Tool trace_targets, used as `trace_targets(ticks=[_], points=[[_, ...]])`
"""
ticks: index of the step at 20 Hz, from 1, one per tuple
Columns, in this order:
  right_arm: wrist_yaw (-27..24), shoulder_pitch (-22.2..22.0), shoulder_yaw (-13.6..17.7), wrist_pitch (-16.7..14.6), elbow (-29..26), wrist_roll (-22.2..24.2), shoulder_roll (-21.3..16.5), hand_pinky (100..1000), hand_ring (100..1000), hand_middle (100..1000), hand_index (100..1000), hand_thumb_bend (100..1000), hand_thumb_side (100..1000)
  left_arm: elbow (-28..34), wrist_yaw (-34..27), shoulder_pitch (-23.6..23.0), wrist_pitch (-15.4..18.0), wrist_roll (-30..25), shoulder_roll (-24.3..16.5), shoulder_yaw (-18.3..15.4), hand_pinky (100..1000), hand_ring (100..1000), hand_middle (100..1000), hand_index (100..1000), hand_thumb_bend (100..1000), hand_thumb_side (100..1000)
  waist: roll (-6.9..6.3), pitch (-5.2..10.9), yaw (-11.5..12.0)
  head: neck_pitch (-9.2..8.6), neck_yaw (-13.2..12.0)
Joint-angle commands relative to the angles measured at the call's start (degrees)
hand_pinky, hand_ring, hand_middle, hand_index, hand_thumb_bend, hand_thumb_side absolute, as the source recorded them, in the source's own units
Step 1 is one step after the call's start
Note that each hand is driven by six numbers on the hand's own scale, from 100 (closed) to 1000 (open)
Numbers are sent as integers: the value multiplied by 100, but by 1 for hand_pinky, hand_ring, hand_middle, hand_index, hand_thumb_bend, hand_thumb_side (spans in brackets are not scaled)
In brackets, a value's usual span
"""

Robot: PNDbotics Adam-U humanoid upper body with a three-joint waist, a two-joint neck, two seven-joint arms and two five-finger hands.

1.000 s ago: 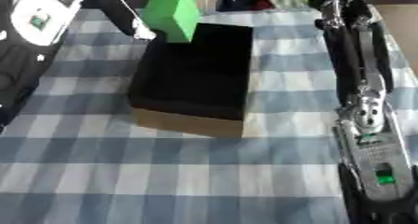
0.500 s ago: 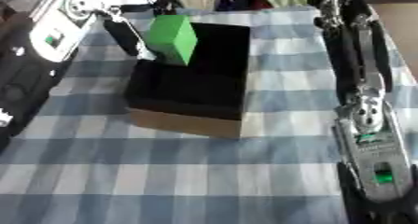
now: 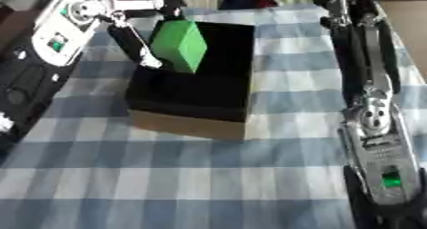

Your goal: Pick up objects on the table and place them in the box.

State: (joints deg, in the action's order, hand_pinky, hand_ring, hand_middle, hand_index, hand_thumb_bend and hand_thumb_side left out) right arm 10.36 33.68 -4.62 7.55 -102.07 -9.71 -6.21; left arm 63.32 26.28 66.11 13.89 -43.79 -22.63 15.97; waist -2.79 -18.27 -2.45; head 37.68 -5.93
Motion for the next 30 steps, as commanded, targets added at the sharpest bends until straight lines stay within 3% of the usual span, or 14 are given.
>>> trace_targets(ticks=[1,3,6,10,15,18,20,21,22,24,30], points=[[-46,54,10,-4,-129,-32,-44,848,883,707,932,100,881,96,-37,115,246,-78,-77,-27,862,821,766,918,496,336,-1,104,5,-12,22],[-57,53,6,-3,-127,-32,-48,848,883,707,932,100,882,141,64,122,404,-74,-103,-52,783,856,820,964,615,377,2,100,28,-8,26],[-59,62,2,-5,-127,-28,-44,848,883,707,932,100,878,178,480,118,542,0,-146,-94,700,881,857,1000,718,369,9,99,43,0,16],[-51,74,-2,-6,-124,-20,-29,848,883,707,931,100,875,156,878,116,610,285,-135,-174,671,877,856,1000,722,374,17,106,31,8,10],[-30,74,-3,-1,-119,-16,-8,848,883,707,931,100,869,281,637,97,622,625,-109,-228,655,853,822,971,601,350,39,128,47,5,-1],[-14,67,-8,-8,-128,-10,19,848,882,707,931,100,864,529,278,51,442,754,-122,-316,655,830,787,945,487,351,57,153,70,-6,-4],[-4,61,-9,-11,-136,-7,39,847,882,707,930,100,857,757,-60,-19,220,899,-141,-406,668,798,745,914,381,341,77,174,92,-13,8],[4,61,-9,-11,-137,-5,49,847,882,707,930,100,857,898,-235,-61,86,986,-167,-445,668,798,745,914,381,341,88,184,102,-16,14],[14,67,-7,-12,-139,-4,61,848,882,707,929,100,847,1081,-441,-115,-55,1086,-189,-507,675,784,726,902,295,318,107,198,123,-17,17],[40,78,-4,-16,-143,-3,83,848,882,707,928,100,837,1457,-782,-220,-337,1269,-259,-623,654,772,707,885,217,263,140,221,166,-24,14],[120,117,3,-27,-160,-3,177,848,881,707,925,100,811,2552,-1481,-603,-1230,2362,-427,-984,718,730,634,850,100,187,254,281,248,-57,-17]])
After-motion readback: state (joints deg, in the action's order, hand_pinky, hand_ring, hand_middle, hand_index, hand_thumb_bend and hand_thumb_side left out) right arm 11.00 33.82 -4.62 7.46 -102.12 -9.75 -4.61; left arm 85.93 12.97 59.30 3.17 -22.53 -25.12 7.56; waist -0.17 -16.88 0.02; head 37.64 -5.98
